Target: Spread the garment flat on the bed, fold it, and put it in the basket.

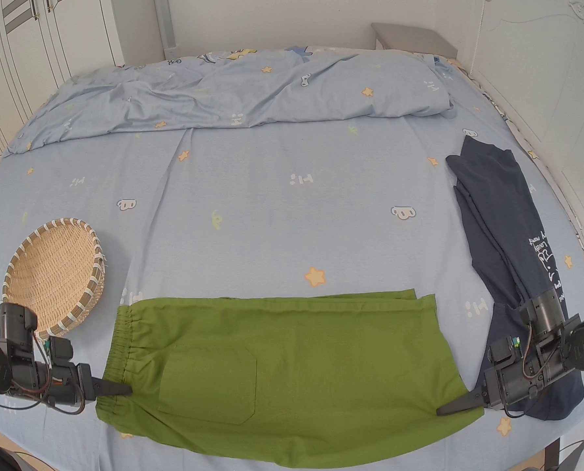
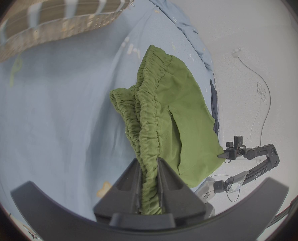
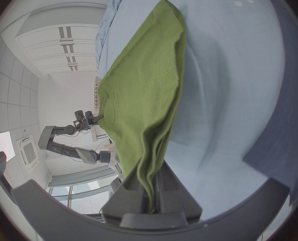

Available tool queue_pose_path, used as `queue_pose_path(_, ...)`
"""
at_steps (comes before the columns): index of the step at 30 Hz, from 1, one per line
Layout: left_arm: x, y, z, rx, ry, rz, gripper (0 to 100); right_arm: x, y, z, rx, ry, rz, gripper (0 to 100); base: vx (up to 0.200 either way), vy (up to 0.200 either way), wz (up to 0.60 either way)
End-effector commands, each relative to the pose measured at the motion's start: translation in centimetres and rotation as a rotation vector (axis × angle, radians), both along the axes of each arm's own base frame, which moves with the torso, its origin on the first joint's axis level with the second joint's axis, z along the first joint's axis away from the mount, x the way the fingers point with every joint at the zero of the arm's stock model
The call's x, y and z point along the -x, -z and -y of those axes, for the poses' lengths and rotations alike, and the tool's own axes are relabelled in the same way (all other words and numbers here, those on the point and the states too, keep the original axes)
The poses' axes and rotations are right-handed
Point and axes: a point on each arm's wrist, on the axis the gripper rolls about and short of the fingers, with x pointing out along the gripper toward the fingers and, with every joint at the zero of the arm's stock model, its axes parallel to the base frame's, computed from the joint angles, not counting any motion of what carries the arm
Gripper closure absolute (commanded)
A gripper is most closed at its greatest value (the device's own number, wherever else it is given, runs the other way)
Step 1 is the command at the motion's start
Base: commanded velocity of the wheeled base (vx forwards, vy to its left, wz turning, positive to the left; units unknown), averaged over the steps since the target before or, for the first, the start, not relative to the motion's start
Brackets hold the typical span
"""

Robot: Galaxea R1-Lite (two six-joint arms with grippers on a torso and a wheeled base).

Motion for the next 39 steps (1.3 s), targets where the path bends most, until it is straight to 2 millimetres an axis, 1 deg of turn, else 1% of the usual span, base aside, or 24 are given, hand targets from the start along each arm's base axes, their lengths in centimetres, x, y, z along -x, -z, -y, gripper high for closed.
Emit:
queue_pose_path(1, 2.9, 0.3, -0.2, -0.013, -0.037, -0.002, 100, 2.2, 0.0, 0.0, 0.001, -0.018, 0.014, 100, 0.0, 0.0, 0.0)
queue_pose_path(5, 3.4, 0.6, -0.2, -0.01, -0.045, -0.015, 100, 2.4, 0.3, -0.1, 0.003, -0.024, 0.01, 100, 0.0, 0.0, 0.0)
queue_pose_path(10, 3.3, 0.6, -0.3, -0.01, -0.051, -0.015, 100, 2.2, 1.0, -0.1, 0.011, -0.021, -0.003, 100, 0.0, 0.0, 0.0)
queue_pose_path(11, 3.2, 0.5, -0.4, -0.012, -0.05, -0.01, 100, 2.0, 1.2, -0.1, 0.016, -0.021, -0.009, 0, 0.0, 0.0, 0.0)
queue_pose_path(15, 3.0, 0.4, -0.5, -0.017, -0.056, -0.002, 100, 1.7, 1.6, -0.1, 0.024, -0.013, -0.001, 0, 0.0, 0.0, 0.0)
queue_pose_path(22, 3.1, 0.1, -0.8, -0.03, -0.078, 0.016, 100, 1.3, 1.3, 0.2, 0.021, 0.007, 0.033, 0, 0.0, 0.0, 0.0)
queue_pose_path(23, 3.3, -0.8, -1.1, -0.057, -0.096, 0.068, 100, 0.9, 0.5, 0.6, 0.036, 0.042, 0.089, 0, 0.0, 0.0, 0.0)
queue_pose_path(25, 3.5, -1.4, -1.3, -0.072, -0.11, 0.094, 100, 0.8, -1.2, 0.7, 0.05, 0.071, 0.182, 0, 0.0, 0.0, 0.0)
queue_pose_path(26, 3.5, -1.4, -1.3, -0.072, -0.11, 0.094, 100, 0.8, -1.2, 0.7, 0.05, 0.071, 0.182, 0, 0.0, 0.0, 0.0)
queue_pose_path(27, 3.6, -2.0, -1.3, -0.086, -0.118, 0.121, 100, 0.4, -3.1, 0.7, 0.072, 0.108, 0.264, 0, 0.0, 0.0, 0.0)
queue_pose_path(28, 3.8, -2.5, -1.3, -0.099, -0.126, 0.14, 100, -0.1, -4.0, 0.7, 0.09, 0.14, 0.291, 0, 0.0, 0.0, 0.0)
queue_pose_path(31, 4.1, -3.5, -1.3, -0.118, -0.135, 0.162, 100, -1.2, -6.4, 0.6, 0.103, 0.196, 0.318, 0, 0.0, 0.0, 0.0)
queue_pose_path(33, 4.3, -4.3, -1.2, -0.132, -0.142, 0.169, 100, -1.3, -8.3, 0.5, 0.095, 0.201, 0.343, 0, 0.0, 0.0, 0.0)
queue_pose_path(34, 4.3, -4.3, -1.2, -0.132, -0.142, 0.169, 100, -1.3, -8.3, 0.5, 0.095, 0.201, 0.343, 0, 0.0, 0.0, 0.0)
queue_pose_path(35, 4.4, -5.1, -1.4, -0.154, -0.164, 0.174, 100, -1.2, -9.8, 0.4, 0.091, 0.199, 0.357, 0, 0.0, 0.0, 0.0)
queue_pose_path(36, 4.5, -5.6, -1.6, -0.167, -0.183, 0.179, 100, -1.4, -10.5, 0.4, 0.094, 0.198, 0.355, 0, 0.0, 0.0, 0.0)
queue_pose_path(37, 4.5, -5.6, -1.6, -0.167, -0.183, 0.179, 100, -1.4, -10.5, 0.4, 0.094, 0.198, 0.355, 0, 0.0, 0.0, 0.0)
queue_pose_path(38, 4.7, -6.4, -2.0, -0.193, -0.208, 0.209, 100, -1.7, -11.5, 0.3, 0.1, 0.197, 0.341, 0, 0.0, 0.0, 0.0)
queue_pose_path(39, 4.9, -6.8, -2.2, -0.207, -0.216, 0.222, 100, -1.8, -11.8, 0.2, 0.101, 0.194, 0.334, 0, 0.0, 0.0, 0.0)
